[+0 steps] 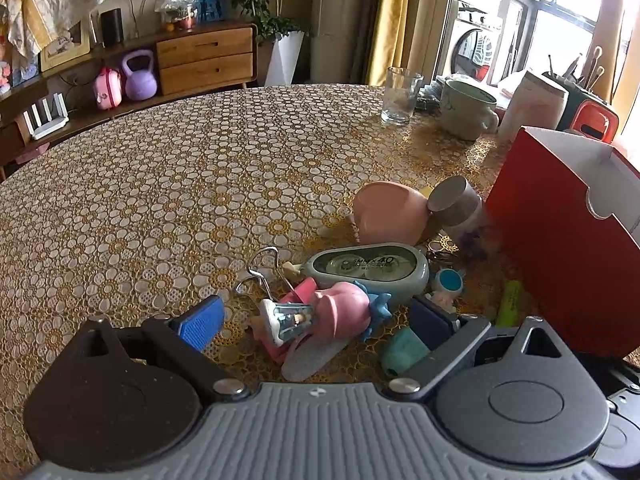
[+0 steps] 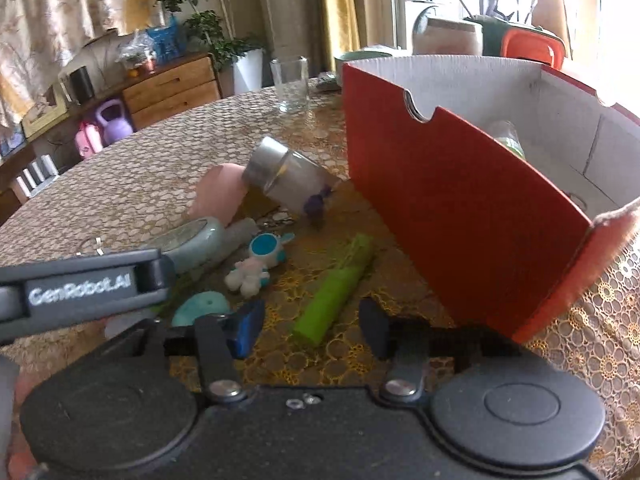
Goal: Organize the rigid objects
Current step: 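Grasp the pink-headed figure toy with the left gripper while the right gripper grasps the green highlighter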
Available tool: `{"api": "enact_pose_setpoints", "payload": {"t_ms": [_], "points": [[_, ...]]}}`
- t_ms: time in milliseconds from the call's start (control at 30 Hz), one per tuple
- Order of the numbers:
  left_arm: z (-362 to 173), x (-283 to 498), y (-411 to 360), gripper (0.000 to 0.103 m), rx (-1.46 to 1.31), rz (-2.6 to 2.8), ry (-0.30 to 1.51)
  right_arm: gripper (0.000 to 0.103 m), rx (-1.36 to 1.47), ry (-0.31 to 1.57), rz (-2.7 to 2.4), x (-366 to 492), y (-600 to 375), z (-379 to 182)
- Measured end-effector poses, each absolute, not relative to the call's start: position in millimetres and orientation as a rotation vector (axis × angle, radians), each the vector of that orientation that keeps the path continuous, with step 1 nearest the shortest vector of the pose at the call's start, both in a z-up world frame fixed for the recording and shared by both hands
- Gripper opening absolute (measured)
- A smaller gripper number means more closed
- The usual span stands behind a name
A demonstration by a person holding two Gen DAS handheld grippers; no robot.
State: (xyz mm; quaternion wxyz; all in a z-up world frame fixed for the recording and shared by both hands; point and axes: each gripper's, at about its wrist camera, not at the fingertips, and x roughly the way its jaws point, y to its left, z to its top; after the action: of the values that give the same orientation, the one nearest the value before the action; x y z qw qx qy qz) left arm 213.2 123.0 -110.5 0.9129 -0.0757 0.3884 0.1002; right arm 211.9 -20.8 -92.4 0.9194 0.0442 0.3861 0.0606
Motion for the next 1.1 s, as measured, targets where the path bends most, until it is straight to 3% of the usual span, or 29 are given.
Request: {"api": "enact_pose_setpoints", "payload": {"t_ms": [200, 267, 333, 400, 1100], "points": [[-113, 213, 125, 0.092, -0.175, 0.209, 0.794, 0.042, 0.064, 0.791, 0.098, 220, -17, -98], [-113, 213, 126, 0.081, -0.185, 0.211, 0.794, 0.036, 0.053, 0.787, 0.091, 220, -17, -98], [-113, 213, 126, 0.078, -0.197, 0.204, 0.798, 0.021, 0.048, 0.782, 0.089, 220, -17, -97], [-113, 212, 126, 0.077, -0.201, 0.206, 0.796, 0.015, 0.048, 0.781, 0.092, 221, -19, -97], [-88, 181, 120, 0.075, -0.227, 0.186, 0.788, 0.014, 0.082, 0.737, 0.25, 178, -54, -44]]}}
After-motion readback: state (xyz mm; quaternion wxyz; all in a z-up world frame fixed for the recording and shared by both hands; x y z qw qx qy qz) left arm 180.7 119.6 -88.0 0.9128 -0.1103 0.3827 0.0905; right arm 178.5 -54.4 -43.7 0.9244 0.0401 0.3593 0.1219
